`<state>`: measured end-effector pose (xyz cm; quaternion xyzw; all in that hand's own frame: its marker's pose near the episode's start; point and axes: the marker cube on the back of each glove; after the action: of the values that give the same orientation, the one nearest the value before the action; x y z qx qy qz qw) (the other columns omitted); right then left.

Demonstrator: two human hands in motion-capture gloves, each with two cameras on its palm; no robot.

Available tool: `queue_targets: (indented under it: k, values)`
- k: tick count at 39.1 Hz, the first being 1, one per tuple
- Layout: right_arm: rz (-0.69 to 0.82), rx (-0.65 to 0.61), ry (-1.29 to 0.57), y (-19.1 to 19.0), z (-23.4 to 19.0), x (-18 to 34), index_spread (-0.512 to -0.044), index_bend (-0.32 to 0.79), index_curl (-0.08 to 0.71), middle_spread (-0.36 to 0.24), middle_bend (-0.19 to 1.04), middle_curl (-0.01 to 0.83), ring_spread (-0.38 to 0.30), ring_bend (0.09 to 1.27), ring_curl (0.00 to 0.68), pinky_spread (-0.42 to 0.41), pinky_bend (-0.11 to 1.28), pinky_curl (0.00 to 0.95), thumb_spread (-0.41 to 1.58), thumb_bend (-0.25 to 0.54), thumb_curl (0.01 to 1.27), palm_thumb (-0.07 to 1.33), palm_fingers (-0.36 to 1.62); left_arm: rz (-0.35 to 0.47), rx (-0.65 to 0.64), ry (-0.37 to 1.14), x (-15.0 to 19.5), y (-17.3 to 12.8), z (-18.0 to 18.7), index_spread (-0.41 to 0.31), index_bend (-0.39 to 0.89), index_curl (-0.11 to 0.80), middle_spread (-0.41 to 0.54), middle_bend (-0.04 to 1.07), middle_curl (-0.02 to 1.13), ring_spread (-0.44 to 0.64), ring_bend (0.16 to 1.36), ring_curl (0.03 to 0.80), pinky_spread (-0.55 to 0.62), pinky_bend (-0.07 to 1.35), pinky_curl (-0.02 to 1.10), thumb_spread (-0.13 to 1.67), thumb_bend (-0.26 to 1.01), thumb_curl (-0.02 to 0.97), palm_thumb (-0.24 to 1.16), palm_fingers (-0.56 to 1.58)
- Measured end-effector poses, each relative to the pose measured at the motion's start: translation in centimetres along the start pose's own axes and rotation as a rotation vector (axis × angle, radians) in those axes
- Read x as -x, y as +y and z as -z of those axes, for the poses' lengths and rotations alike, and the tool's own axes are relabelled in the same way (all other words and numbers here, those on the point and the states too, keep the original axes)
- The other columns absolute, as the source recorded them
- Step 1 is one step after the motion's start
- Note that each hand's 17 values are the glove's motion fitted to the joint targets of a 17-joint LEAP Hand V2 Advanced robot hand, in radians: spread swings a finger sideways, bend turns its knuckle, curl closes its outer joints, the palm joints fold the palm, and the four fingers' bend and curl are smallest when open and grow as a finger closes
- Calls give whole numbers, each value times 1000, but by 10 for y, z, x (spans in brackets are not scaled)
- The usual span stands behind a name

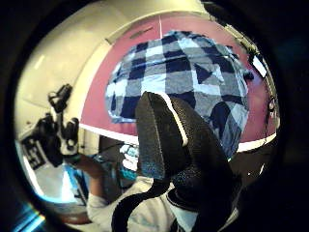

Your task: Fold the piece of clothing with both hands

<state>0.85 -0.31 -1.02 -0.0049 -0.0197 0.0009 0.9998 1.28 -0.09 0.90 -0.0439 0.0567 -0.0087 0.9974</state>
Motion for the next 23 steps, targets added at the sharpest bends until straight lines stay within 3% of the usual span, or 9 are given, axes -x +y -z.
queue_targets:
  k: [5, 14, 19, 23]
  values:
    - [17, 10, -8, -6, -13, -2, -374, 154, 241, -46, 207, 237, 115, 226, 167, 250, 354, 246, 1181, 94, 140, 308, 290, 0, 152, 132, -17, 21, 7, -159, 134, 228, -75, 173, 271, 11, 548, 286, 94, 417, 303, 1125, -9, 141, 123, 667]
    - [37, 93, -42, 17, -8, -5, -380, 136, 251, -47, 197, 270, 124, 226, 191, 256, 375, 279, 1221, 44, 159, 300, 251, -8, 124, 128, -16, 20, -8, -157, 130, 249, -74, 175, 297, 12, 549, 301, 97, 412, 333, 1161, -16, 169, 119, 650]
    - [34, 125, -38, 21, -34, -13, -378, 124, 248, -48, 197, 284, 128, 232, 201, 257, 393, 295, 1226, 17, 168, 293, 226, -11, 143, 83, -15, 24, -19, -156, 128, 256, -74, 173, 305, 12, 554, 309, 97, 410, 345, 1169, -15, 180, 121, 640]
    - [35, 178, -37, 25, -57, -20, -373, 110, 240, -42, 192, 292, 133, 245, 212, 258, 418, 309, 1222, -4, 176, 291, 194, -22, 279, 84, -21, 42, -43, -155, 130, 262, -68, 171, 311, 17, 553, 313, 97, 412, 354, 1174, -17, 188, 115, 632]
